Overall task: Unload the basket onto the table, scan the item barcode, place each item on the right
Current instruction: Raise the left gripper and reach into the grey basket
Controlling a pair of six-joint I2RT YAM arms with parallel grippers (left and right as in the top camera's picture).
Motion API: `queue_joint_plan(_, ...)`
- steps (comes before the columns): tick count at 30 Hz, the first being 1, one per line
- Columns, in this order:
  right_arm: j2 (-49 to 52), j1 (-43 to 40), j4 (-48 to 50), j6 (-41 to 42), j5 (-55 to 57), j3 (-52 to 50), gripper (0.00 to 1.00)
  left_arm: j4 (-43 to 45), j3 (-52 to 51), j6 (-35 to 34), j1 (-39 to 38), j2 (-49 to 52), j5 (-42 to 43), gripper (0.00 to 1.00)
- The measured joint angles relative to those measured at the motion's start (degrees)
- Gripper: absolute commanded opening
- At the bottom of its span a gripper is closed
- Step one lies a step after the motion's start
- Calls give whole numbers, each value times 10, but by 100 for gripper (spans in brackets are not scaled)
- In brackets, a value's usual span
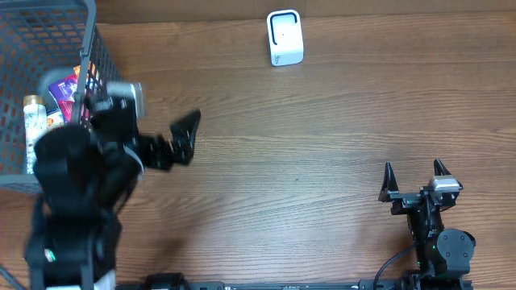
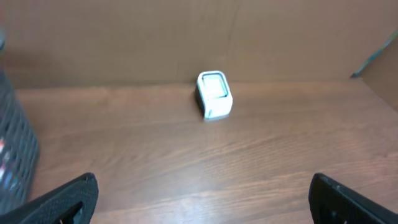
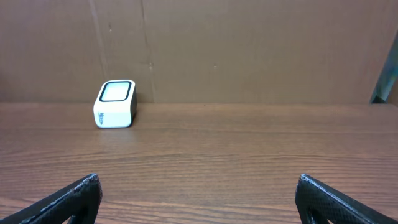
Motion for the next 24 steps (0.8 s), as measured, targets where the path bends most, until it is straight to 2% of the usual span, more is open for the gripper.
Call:
queue_joint_plan(5, 0, 0, 0, 0, 0, 0, 100, -179, 236, 0, 35, 154, -16, 100)
queue_joint_plan(7, 0, 0, 0, 0, 0, 0, 100, -215, 305, 0, 52, 196, -23, 100)
queue_joint_plan(13, 0, 0, 0, 0, 0, 0, 100, -228, 478, -36, 165, 291, -56, 100)
queue_joint_plan(19, 0, 0, 0, 0, 0, 0, 100, -198, 513, -96, 301, 319, -79, 100)
queue_joint_plan(24, 0, 0, 0, 0, 0, 0, 100, -191, 513, -111, 350, 356, -105, 100)
